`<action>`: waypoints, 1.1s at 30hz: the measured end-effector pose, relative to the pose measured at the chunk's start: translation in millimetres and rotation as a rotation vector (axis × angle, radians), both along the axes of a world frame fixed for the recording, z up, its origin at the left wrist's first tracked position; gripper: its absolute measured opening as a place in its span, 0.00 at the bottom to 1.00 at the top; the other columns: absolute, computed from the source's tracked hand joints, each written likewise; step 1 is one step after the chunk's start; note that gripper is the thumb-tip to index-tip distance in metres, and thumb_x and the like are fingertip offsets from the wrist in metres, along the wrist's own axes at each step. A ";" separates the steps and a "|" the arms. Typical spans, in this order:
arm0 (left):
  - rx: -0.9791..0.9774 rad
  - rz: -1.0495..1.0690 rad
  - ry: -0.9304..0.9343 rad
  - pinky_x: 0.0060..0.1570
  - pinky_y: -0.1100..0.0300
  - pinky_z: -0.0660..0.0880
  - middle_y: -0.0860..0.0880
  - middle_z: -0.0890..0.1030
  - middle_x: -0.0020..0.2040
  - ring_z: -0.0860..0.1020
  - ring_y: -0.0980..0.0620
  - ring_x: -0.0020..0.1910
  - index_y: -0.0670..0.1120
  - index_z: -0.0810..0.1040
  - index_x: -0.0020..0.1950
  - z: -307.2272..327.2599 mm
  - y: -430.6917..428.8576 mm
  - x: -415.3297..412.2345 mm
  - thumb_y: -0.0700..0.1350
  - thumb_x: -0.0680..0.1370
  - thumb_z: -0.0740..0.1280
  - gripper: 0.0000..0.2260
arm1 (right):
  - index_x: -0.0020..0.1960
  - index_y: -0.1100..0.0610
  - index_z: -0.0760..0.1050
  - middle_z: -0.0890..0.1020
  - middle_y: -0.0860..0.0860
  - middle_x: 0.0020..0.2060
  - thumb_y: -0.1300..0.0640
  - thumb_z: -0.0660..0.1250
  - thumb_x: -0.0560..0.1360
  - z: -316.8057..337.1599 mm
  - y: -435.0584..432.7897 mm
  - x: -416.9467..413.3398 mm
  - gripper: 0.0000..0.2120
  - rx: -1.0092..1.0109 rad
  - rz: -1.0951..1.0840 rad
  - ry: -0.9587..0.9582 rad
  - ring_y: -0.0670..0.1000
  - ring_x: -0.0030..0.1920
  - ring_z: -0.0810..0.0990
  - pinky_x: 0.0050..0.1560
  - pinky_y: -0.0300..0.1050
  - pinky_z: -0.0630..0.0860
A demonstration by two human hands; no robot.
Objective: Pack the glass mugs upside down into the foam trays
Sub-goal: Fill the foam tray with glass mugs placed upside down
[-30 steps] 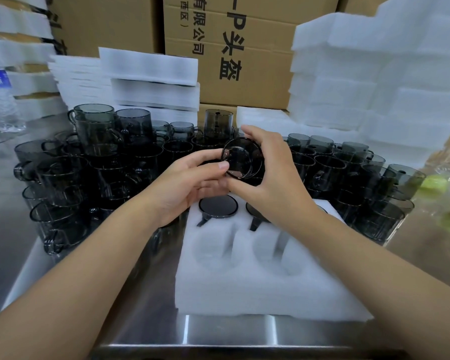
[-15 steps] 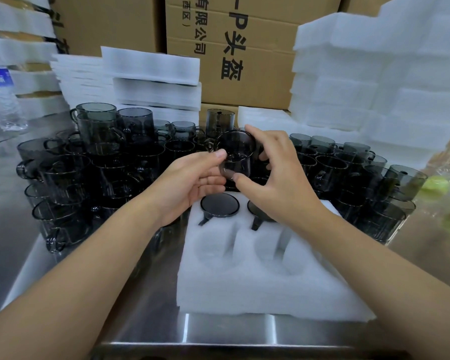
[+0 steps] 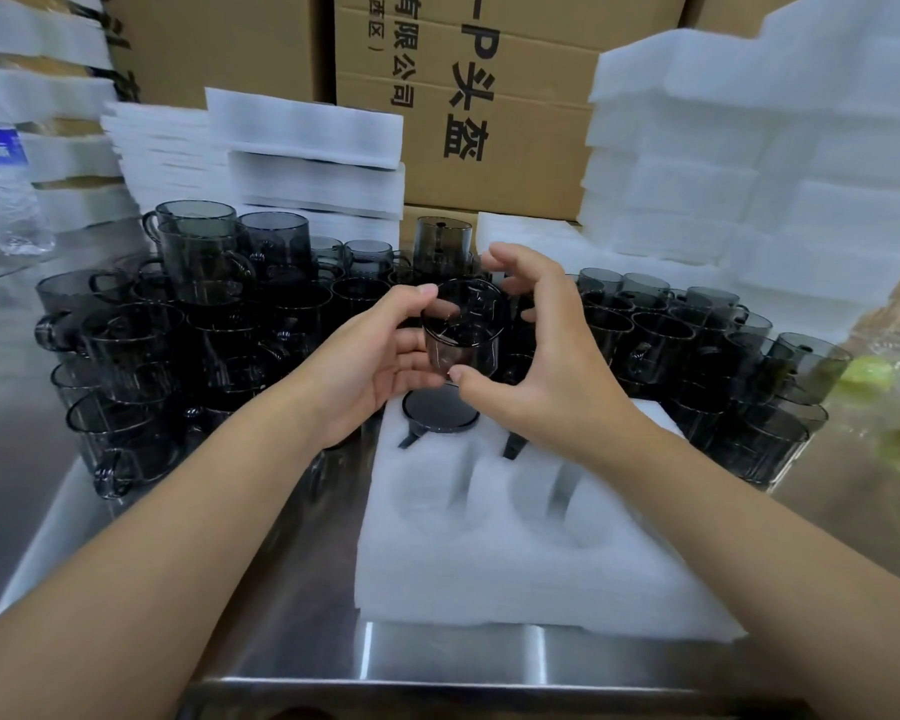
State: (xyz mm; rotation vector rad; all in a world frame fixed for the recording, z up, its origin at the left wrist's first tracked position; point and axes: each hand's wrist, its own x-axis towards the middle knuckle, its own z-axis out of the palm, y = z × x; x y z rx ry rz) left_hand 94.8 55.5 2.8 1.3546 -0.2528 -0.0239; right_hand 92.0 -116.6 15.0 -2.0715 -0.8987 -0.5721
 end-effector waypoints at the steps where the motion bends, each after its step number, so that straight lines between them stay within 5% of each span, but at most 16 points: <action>1: 0.008 0.002 0.001 0.36 0.64 0.78 0.50 0.83 0.36 0.82 0.55 0.37 0.47 0.78 0.53 0.9 -0.6 -0.6 0.57 0.75 0.62 0.15 | 0.71 0.50 0.61 0.69 0.41 0.63 0.53 0.71 0.65 1.2 -0.3 -1.8 0.37 -0.016 0.001 -0.007 0.43 0.65 0.66 0.68 0.43 0.63; 7: 0.079 0.062 -0.002 0.34 0.63 0.78 0.50 0.83 0.36 0.81 0.54 0.36 0.46 0.80 0.48 1.6 -4.9 -0.6 0.55 0.79 0.59 0.15 | 0.69 0.50 0.67 0.72 0.43 0.54 0.50 0.72 0.63 8.6 -1.8 -5.5 0.36 -0.060 -0.047 -0.072 0.43 0.56 0.68 0.64 0.53 0.66; 13: 0.100 0.076 0.025 0.36 0.63 0.77 0.50 0.83 0.34 0.81 0.55 0.34 0.45 0.80 0.47 2.5 -6.3 -1.6 0.56 0.81 0.56 0.19 | 0.67 0.51 0.71 0.71 0.47 0.50 0.49 0.73 0.63 15.8 -6.6 -11.7 0.33 -0.056 0.039 -0.037 0.48 0.56 0.69 0.60 0.34 0.63; 16: 0.083 0.098 0.005 0.42 0.60 0.76 0.50 0.82 0.34 0.79 0.54 0.35 0.44 0.80 0.48 1.5 -6.7 -1.8 0.51 0.81 0.59 0.15 | 0.63 0.46 0.73 0.72 0.48 0.50 0.49 0.75 0.63 19.5 -7.5 -18.3 0.29 -0.187 0.197 0.041 0.50 0.55 0.69 0.57 0.31 0.62; 20: 0.131 0.149 -0.035 0.35 0.65 0.77 0.48 0.83 0.36 0.81 0.54 0.37 0.44 0.81 0.44 1.3 -8.9 -3.9 0.45 0.81 0.60 0.12 | 0.58 0.44 0.76 0.73 0.44 0.53 0.47 0.77 0.60 21.3 -5.0 -25.3 0.27 -0.379 0.386 0.218 0.47 0.61 0.68 0.63 0.35 0.64; 24: 0.196 0.210 -0.021 0.55 0.50 0.76 0.38 0.83 0.52 0.80 0.46 0.48 0.43 0.81 0.50 2.9 -12.1 -3.5 0.44 0.79 0.62 0.09 | 0.57 0.42 0.74 0.72 0.40 0.59 0.47 0.77 0.60 23.4 -5.5 -23.2 0.27 -0.466 0.418 0.368 0.41 0.66 0.65 0.66 0.36 0.64; 33: 0.200 0.185 -0.027 0.49 0.55 0.76 0.43 0.83 0.47 0.80 0.49 0.46 0.44 0.81 0.50 -1.0 -10.8 -1.1 0.43 0.78 0.64 0.07 | 0.57 0.44 0.74 0.70 0.38 0.53 0.43 0.79 0.60 21.7 -1.1 -26.5 0.28 -0.579 0.362 0.196 0.39 0.61 0.65 0.61 0.29 0.62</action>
